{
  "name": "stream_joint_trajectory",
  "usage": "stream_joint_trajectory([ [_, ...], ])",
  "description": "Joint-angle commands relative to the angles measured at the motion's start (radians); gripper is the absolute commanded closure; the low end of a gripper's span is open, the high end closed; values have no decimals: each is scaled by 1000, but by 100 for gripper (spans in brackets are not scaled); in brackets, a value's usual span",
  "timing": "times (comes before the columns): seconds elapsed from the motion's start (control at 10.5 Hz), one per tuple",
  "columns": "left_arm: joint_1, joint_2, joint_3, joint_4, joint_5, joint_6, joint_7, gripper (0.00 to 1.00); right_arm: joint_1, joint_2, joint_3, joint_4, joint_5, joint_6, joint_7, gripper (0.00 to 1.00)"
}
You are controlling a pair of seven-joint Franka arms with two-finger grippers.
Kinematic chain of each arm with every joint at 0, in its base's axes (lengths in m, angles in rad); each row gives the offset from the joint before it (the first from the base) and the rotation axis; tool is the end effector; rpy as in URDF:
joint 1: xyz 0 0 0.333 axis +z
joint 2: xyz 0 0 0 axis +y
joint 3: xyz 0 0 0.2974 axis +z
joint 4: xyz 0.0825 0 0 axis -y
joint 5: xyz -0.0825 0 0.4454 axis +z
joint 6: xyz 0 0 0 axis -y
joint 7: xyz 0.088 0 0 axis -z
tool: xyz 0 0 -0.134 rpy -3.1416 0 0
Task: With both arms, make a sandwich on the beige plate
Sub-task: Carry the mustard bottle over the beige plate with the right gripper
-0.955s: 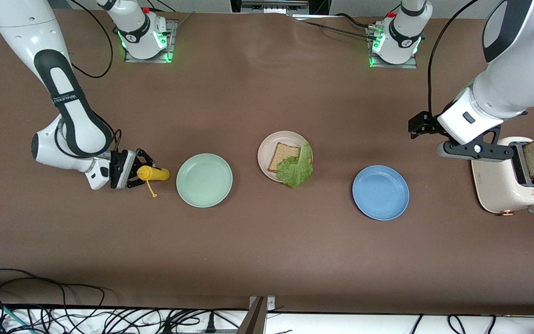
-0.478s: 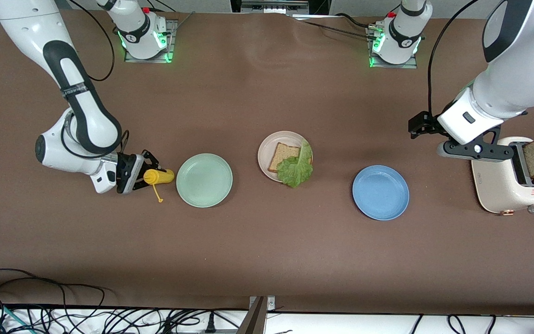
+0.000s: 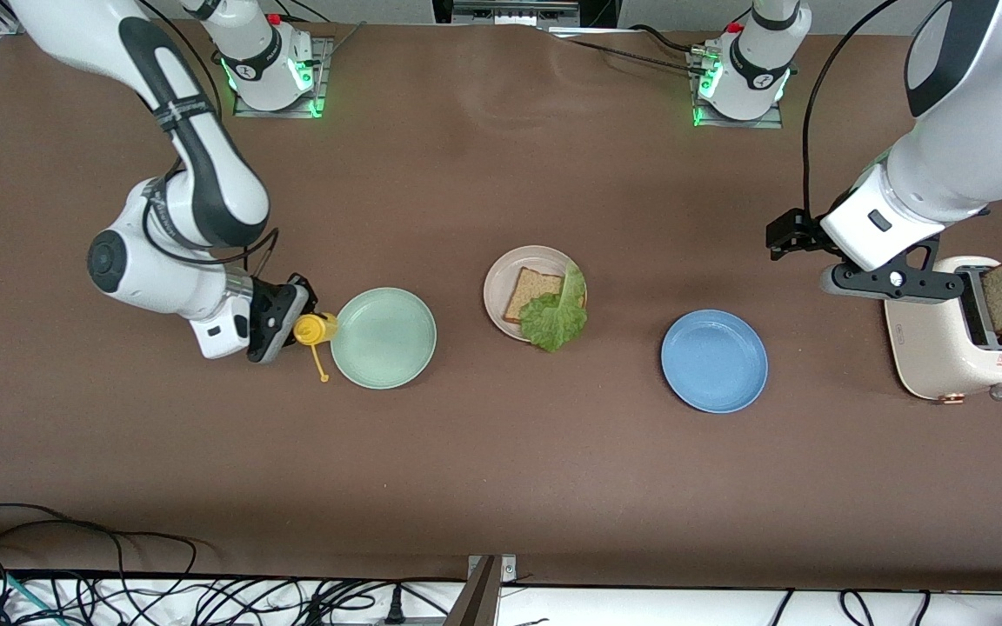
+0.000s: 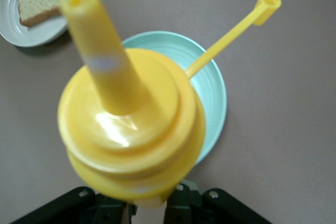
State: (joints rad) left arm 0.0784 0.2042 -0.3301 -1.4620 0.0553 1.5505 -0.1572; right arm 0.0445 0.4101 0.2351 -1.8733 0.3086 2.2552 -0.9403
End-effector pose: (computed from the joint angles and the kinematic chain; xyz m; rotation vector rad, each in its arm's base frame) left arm 0.6472 -0.1422 0.5104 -3.1232 0.1459 0.1639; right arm 0.6428 0.1978 0.2180 -2.4726 -1.3549 -0.1199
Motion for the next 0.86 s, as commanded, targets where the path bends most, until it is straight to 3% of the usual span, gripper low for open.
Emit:
stream_joint_trajectory([
  [0.0, 1, -12, -7, 0, 26, -15, -15, 0, 52, -7, 27, 83, -132, -84, 260, 100],
  [0.57, 4, -12, -1, 2, 32, -15, -5, 0, 263, 30, 29, 156, -331, -136, 720, 100],
  [0.76, 7, -12, 0, 3, 32, -21, -4, 0, 380, 79, -25, 239, -408, -225, 863, 100],
])
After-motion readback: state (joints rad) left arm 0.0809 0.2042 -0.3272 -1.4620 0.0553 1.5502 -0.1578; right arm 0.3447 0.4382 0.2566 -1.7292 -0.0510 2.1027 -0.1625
